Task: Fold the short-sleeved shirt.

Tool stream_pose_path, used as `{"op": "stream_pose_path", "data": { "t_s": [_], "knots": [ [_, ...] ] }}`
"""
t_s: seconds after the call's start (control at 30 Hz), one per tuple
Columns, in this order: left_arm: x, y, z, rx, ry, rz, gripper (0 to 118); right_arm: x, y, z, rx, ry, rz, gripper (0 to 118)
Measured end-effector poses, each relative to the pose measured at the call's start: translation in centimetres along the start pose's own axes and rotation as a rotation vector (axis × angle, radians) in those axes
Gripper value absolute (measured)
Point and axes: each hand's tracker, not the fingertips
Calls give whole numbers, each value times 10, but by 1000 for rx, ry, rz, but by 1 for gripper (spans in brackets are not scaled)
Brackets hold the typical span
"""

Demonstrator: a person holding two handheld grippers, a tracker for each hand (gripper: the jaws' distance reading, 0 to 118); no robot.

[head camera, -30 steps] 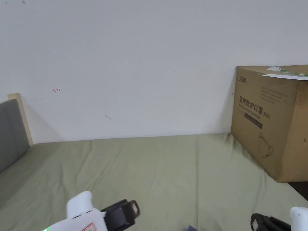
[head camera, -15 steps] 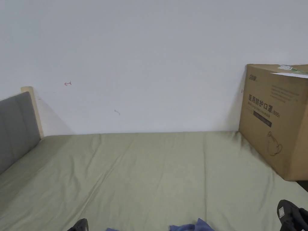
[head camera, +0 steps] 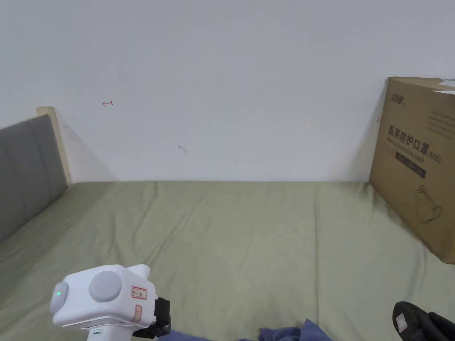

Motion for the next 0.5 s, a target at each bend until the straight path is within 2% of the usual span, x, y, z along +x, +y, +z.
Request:
{"op": "stream_pose_path", "data": {
  "t_s": [0.07,0.1,0.13,0.2,0.23,0.33,0.4,0.47,0.5],
  "knots": [
    [-11,12,-38,-53,63,-26,109,3,-7,-11,-43,-7,1,0],
    [-16,10,-56,-102,79,-27,115,5,-10,-16,-66,-15,-2,0],
    [-22,17,-76,-47,73,-30,110,7,-15,-23,-100,-21,-11,0],
    [-41,5,-120,-66,109,6,111,13,-19,-35,-149,-8,-28,0],
    [-37,16,-110,-63,107,7,111,15,-22,-41,-167,-5,-32,0],
    [-48,7,-159,-79,110,-4,111,18,-31,-53,-220,-13,-29,0],
    [-33,4,-160,-153,128,-30,112,19,-36,-58,-247,-11,-22,0],
    [-9,-15,-154,-58,233,-226,108,20,-41,-60,-264,-11,-14,0],
    [-2,-20,-150,-51,251,-231,99,20,-43,-61,-268,-12,-12,0]
  ]
}}
